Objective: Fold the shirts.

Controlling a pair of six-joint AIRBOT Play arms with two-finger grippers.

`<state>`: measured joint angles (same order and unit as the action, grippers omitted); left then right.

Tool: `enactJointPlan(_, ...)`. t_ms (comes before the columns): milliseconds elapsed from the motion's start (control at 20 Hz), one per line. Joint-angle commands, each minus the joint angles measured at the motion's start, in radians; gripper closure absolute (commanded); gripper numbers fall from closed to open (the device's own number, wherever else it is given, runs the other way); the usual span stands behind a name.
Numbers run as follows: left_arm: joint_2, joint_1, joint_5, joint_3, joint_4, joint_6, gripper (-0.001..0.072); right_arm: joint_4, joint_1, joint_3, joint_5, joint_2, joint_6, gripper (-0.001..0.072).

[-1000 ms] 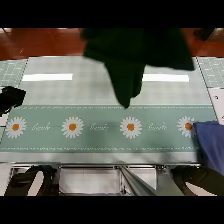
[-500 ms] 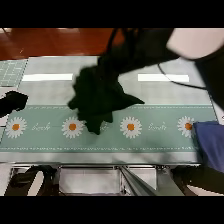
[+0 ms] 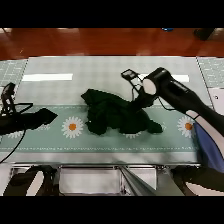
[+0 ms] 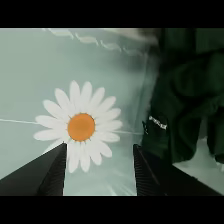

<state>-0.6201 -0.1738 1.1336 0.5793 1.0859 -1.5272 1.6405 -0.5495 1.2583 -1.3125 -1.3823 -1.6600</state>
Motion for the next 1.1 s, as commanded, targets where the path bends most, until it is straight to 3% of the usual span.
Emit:
enactJointPlan(0,-0.127,-0.083,0.020,0.055,-0.063,0.087,0.0202,0.209,0.186,-0.013,-0.106,0.074,-0.022,0.0300)
enactJointPlan(100,-0.164,-0.162,0.042,0.090,-0.071,0.087,0.0202,0.211,0.388,-0.036,-0.101,0.196,-0.036,0.0300)
enactJointPlan(250,-0.196,-0.150,0.053,-0.046,-0.196,0.113,0.0202,-0.130,0.720,-0.260,0.129,0.399,-0.045,0.0302)
enactJointPlan(350,-0.252,-0.071,0.036,-0.167,-0.370,0.203,0.0202,-0.411,0.851,-0.451,0.227,0.481,0.072,0.0302)
enactJointPlan(450,-0.333,0.048,-0.031,-0.221,-0.488,0.271,0.0202,-0.580,0.903,-0.581,0.235,0.511,0.183,0.0302)
enactJointPlan(650,-0.501,0.263,-0.214,-0.184,-0.565,0.267,0.0202,-0.611,0.901,-0.652,0.215,0.513,0.216,0.0302)
enactJointPlan(1050,-0.807,0.444,-0.285,0.072,-0.615,0.266,0.0201,-0.612,0.901,-0.652,0.210,0.513,0.225,0.0302)
